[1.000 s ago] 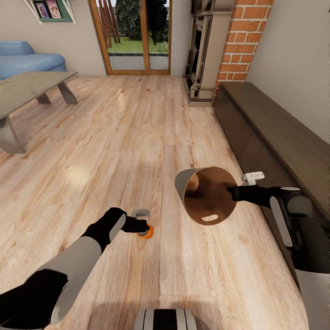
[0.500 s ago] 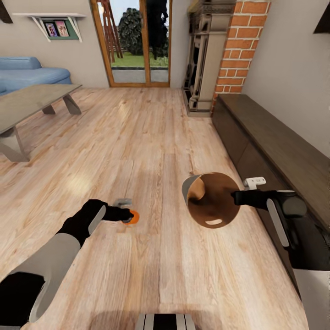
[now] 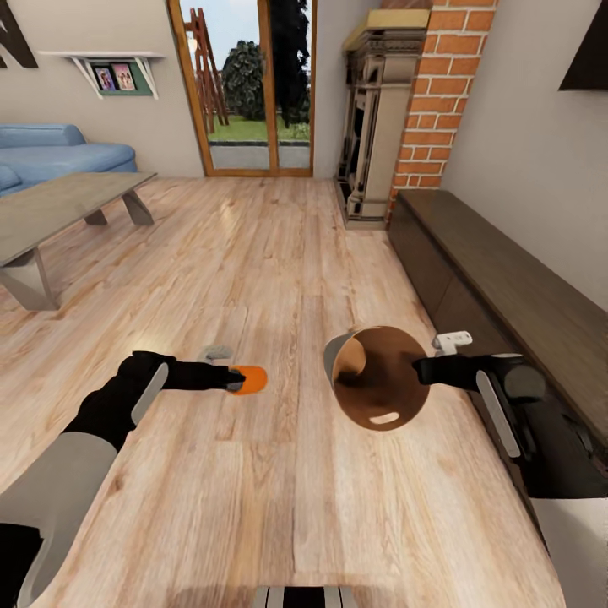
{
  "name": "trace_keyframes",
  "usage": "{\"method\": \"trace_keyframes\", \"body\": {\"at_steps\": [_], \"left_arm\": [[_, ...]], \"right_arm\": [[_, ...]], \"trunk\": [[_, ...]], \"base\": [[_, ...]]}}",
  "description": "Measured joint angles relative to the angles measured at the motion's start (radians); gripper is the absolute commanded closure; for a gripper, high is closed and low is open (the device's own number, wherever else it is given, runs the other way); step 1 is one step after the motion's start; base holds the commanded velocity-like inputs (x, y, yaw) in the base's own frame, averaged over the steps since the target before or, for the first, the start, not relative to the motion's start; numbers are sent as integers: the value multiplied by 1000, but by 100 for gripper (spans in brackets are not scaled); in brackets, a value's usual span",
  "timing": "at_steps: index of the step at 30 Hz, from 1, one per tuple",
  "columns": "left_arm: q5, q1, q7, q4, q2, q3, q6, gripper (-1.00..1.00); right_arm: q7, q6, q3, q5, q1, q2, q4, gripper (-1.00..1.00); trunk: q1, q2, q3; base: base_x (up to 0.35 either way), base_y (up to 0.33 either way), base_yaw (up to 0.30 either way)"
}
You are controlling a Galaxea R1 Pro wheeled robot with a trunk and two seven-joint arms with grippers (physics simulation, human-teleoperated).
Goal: Put the three can of soda from the living room inside the tash can in the kitchen.
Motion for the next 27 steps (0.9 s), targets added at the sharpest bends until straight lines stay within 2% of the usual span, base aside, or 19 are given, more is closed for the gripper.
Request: {"method": "trace_keyframes", "body": {"at_steps": [3, 5, 9, 13, 16, 18, 19, 21, 24, 27], "left_arm": [[-1, 2, -121, -4, 4, 0, 2, 100], [1, 2, -170, -17, 5, 0, 3, 100], [-3, 19, -255, -102, 10, 1, 3, 100], [-2, 37, -281, -223, 38, 0, 18, 100], [4, 48, -301, -325, 58, 0, 36, 100], [3, 57, -321, -368, 62, -1, 51, 100], [-2, 58, -326, -378, 63, -1, 55, 100], [1, 62, -348, -401, 65, -2, 77, 100], [-2, 64, -399, -409, 63, -5, 88, 100], [-8, 64, -437, -407, 57, -7, 103, 100]], "right_arm": [[-5, 0, 16, 4, 0, 9, 12, 100], [-6, 1, 23, -7, 0, 12, 37, 100], [-8, -2, 43, 21, -1, 22, 66, 100], [-7, 1, 55, -7, -2, 39, 109, 100], [-8, 0, 65, 7, -8, 51, 182, 100], [-10, -3, 68, 33, -12, 60, 203, 100], [-10, -3, 69, 31, -13, 65, 210, 100], [-18, -2, 82, 21, -29, 90, 235, 100], [-44, 2, 116, -20, -43, 114, 257, 100], [-83, -1, 142, 24, -51, 150, 272, 100]], "trunk": [[-11, 21, 9], [-19, 35, 16], [-34, 63, 28], [-50, 91, 41], [-61, 112, 50], [-69, 126, 56], [-73, 133, 60], [-80, 147, 66], [-92, 168, 75], [-103, 189, 85]], "base": [[0, 0, 0], [0, 0, 0], [0, 0, 0], [0, 0, 0], [0, 0, 0], [0, 0, 0], [0, 0, 0], [0, 0, 0], [0, 0, 0], [0, 0, 0]]}}
